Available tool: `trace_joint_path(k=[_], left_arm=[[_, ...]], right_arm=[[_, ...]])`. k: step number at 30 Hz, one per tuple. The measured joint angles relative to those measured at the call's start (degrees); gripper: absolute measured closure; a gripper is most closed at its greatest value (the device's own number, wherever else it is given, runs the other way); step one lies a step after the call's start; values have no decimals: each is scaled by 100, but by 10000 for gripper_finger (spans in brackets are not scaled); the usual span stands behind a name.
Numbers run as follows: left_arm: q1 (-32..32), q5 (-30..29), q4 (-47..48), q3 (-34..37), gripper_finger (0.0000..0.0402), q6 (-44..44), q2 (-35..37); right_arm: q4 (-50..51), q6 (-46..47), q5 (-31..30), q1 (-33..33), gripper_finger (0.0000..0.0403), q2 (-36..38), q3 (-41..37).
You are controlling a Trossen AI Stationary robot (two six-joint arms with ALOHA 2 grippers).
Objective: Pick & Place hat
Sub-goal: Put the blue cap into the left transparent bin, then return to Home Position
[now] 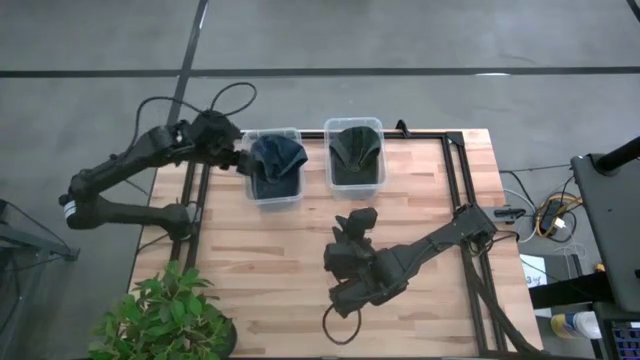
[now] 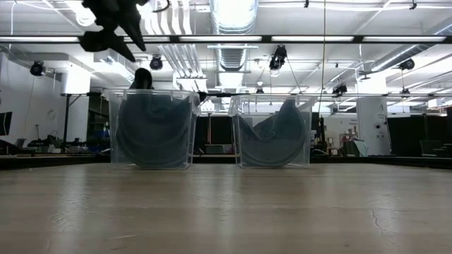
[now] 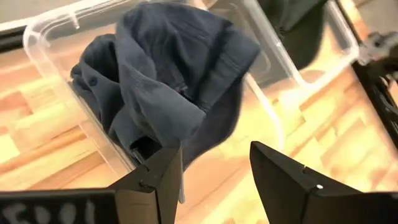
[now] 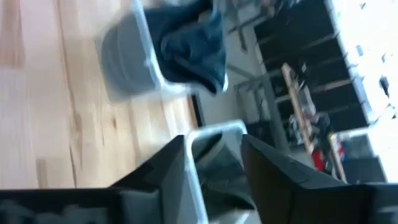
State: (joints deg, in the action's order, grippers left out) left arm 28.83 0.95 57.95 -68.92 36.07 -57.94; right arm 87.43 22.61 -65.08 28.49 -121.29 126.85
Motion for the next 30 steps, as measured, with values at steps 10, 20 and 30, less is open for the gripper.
trace_joint_path(k=[10,20,30], left_arm=[[-600,-616,-239,339,244,-462,1121],[-972,-997,-856,1193,393,-494,2020],[-1529,-627,-2570,2152,401,-1385,3108]], right_arm=[[234,369,566,8,391,411,-172],[-1340,73,1045,-2,395,1921,-1612],[-5562,-1707,2796,-62,395,4504,-4904]])
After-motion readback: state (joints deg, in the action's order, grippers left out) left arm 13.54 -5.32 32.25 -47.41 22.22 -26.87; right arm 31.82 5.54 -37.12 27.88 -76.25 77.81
